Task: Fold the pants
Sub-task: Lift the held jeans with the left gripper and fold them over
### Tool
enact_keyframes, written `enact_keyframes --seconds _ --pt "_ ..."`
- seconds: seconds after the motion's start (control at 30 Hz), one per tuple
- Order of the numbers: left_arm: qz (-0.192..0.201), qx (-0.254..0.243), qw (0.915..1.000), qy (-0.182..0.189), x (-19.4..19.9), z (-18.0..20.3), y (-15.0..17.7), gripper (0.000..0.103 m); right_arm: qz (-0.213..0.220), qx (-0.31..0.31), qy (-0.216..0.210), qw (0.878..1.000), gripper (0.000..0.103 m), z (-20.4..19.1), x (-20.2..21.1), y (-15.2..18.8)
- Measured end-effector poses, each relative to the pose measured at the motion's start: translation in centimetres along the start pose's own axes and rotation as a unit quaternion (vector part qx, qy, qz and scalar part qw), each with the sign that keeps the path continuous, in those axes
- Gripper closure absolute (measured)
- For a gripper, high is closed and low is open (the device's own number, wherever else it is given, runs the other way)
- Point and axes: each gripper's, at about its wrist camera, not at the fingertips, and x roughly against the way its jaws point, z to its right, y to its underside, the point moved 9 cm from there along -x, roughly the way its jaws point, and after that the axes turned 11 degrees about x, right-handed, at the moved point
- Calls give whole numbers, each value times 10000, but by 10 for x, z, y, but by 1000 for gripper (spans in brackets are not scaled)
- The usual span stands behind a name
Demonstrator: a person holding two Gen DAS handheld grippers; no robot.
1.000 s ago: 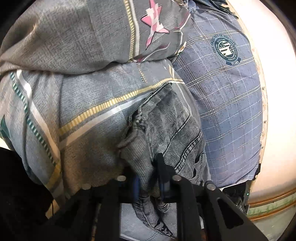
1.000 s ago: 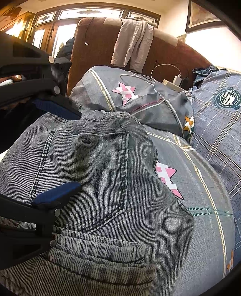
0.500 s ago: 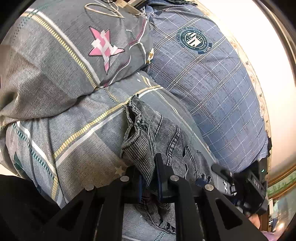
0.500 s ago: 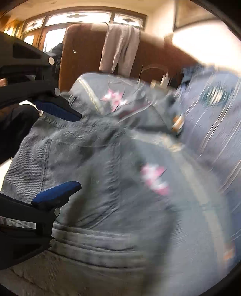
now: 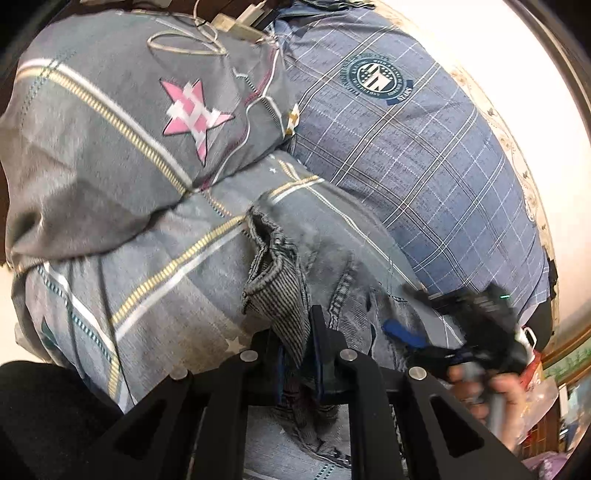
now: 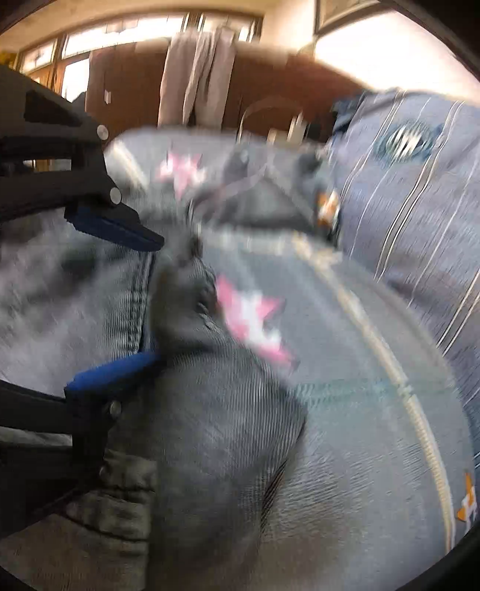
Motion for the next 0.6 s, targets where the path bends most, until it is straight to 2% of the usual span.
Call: enact_keyframes --seconds 0.07,0.1,0.13,0.17,0.2,0.23,0.3,0.4,0.47,0.6 --pt "5 -21 10000 -8 0 0 0 91 219 261 -130 9993 38 -16 11 -5" --pt "25 -45 10000 -33 -1 1 0 91 342 470 73 9983 30 -17 9 -8" --pt "11 -61 10000 -42 -1 2 1 91 188 476 297 9982 26 -8 -3 -7" --pt "11 -91 10000 -28 0 5 1 91 -198 335 475 9981 26 9 -21 -2" --pt "61 -167 9998 -30 3 10 0 91 -185 373 508 9978 27 11 -26 -4" --pt "122 -266 9996 -34 6 15 -1 91 -164 357 383 9985 27 1 -18 -4" --pt "168 -411 9990 -21 10 27 0 92 46 345 -152 9993 27 -19 4 -6" --pt "411 -1036 9938 7 22 60 8 92 646 600 -90 9961 27 -20 68 1" --pt "528 -1531 9868 76 28 89 20 92 836 485 56 9953 27 1 101 18" --pt "642 -2670 9607 401 44 157 66 94 1342 247 260 9903 27 54 172 53"
